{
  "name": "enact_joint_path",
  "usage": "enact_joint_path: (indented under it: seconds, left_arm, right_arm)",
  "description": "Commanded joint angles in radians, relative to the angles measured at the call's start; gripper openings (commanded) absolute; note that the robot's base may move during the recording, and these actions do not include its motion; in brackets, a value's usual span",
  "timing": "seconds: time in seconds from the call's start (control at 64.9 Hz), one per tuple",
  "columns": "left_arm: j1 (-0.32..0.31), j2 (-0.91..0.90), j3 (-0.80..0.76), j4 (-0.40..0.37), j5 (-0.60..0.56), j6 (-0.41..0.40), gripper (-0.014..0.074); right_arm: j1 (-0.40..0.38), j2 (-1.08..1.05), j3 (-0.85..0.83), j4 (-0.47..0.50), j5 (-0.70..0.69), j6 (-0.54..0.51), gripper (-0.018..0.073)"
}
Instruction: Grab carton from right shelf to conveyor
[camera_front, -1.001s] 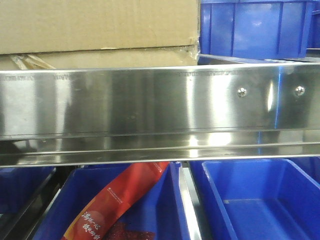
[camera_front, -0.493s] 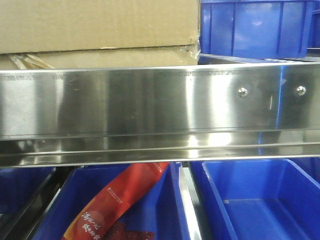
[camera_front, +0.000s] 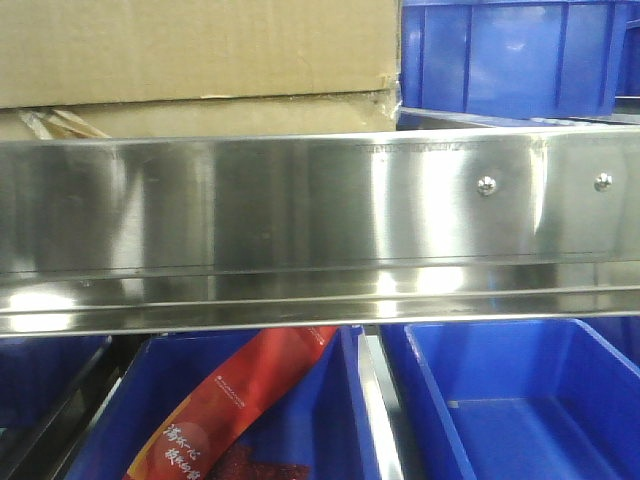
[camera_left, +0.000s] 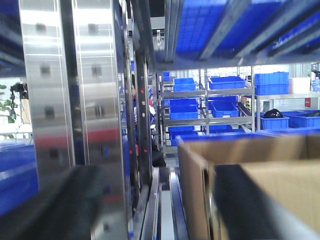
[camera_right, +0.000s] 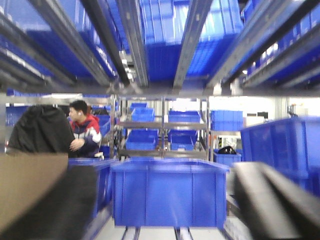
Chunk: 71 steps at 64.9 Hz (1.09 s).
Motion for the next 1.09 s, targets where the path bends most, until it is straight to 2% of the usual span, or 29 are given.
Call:
enact_joint_path:
  seconds: [0.0, 0.154, 0.262, 0.401, 0.539, 0.678, 0.739, 0.863, 1.032, 1.078]
  left_arm:
    - [0.003, 0.071, -0.079, -0.003, 0.028, 0.000, 0.0494]
    - [0.000, 0.211, -0.184, -0.041, 0.047, 0.000, 0.0521]
    - [-0.063, 0.300, -0.278, -0.054, 0.111, 0.011, 0.0519]
    - [-0.186, 0.424, -0.397, -0.054, 0.213, 0.076, 0.0519]
    - [-0.308, 0.542, -0.490, -0.056, 0.278, 0.075, 0.0519]
    - [-0.384, 0.650, -0.579, -0.056, 0.336, 0.075, 0.0519]
    - [-0.386, 0.699, -0.623, -0.056, 0.370, 0.059, 0.0519]
    - [-0.369, 0.795, -0.728, -0.047, 0.466, -0.025, 0.0519]
    - [-0.330, 0.918, -0.908, -0.045, 0.599, -0.072, 0.0519]
    - [-0.318, 0.949, -0.952, -0.023, 0.630, -0.114, 0.0519]
  right_arm:
    - [0.009, 0.063, -0.042, 0.003, -0.024, -0.004, 0.0563]
    - [0.067, 0.199, -0.067, 0.003, -0.122, -0.004, 0.0559]
    - [0.145, 0.320, -0.134, 0.003, -0.125, -0.004, 0.0559]
    - [0.294, 0.493, -0.312, 0.003, 0.005, -0.004, 0.0559]
    - [0.441, 0.679, -0.510, 0.003, 0.138, -0.004, 0.0559]
    - [0.546, 0.877, -0.749, 0.003, 0.301, -0.004, 0.0559]
    - [0.553, 0.972, -0.868, 0.003, 0.423, -0.004, 0.0559]
    - [0.553, 1.125, -1.115, 0.003, 0.683, 0.008, 0.0559]
    - [0.542, 1.305, -1.406, 0.003, 0.904, 0.044, 0.0559]
    - [0.537, 1.347, -1.478, -0.003, 0.956, 0.069, 0.0559]
